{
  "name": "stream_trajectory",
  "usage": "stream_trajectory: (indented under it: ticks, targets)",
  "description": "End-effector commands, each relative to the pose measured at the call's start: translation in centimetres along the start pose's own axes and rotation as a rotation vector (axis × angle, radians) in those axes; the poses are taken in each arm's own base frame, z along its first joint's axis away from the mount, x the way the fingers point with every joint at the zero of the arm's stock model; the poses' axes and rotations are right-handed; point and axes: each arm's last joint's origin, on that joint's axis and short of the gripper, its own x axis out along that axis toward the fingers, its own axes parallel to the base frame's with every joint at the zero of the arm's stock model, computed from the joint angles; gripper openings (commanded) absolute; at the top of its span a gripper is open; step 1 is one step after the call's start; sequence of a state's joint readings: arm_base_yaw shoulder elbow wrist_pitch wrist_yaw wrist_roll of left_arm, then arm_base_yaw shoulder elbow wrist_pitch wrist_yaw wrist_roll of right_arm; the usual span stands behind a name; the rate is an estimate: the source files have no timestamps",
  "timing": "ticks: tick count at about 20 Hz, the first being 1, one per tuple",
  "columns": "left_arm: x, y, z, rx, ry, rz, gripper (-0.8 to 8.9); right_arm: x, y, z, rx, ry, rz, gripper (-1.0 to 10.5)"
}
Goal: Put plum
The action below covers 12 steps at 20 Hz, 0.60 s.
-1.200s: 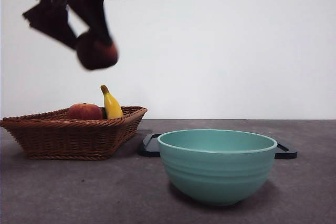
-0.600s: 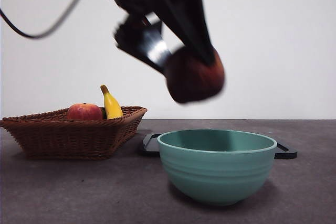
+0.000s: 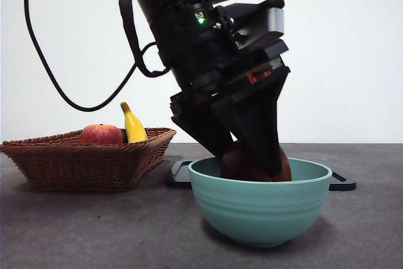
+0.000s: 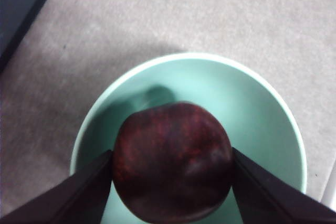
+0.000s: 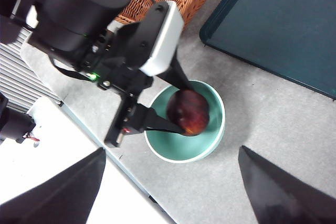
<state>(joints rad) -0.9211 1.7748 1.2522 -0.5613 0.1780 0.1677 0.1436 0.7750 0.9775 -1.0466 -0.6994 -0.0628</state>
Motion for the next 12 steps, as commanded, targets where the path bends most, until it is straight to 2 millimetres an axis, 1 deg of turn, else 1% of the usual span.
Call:
stream_trajectory:
  ticks: [1,9,12]
  targets:
    - [0.72,-0.47,0.54,0.048,0.001,-0.003,3.01,-0.20,0.19,0.45,-0.007,-0.013,0.001,4.0]
    - [0.95,-0.83,0.45,0.115,0.021,0.008,3.12,-0.20,0.19,0.45,-0.006,-0.012,0.001,4.0]
    - [1.25,-0.87,0.27,0.114,0.041,0.003,3.20,-0.20,0.19,0.45,-0.006,-0.012,0.001,4.0]
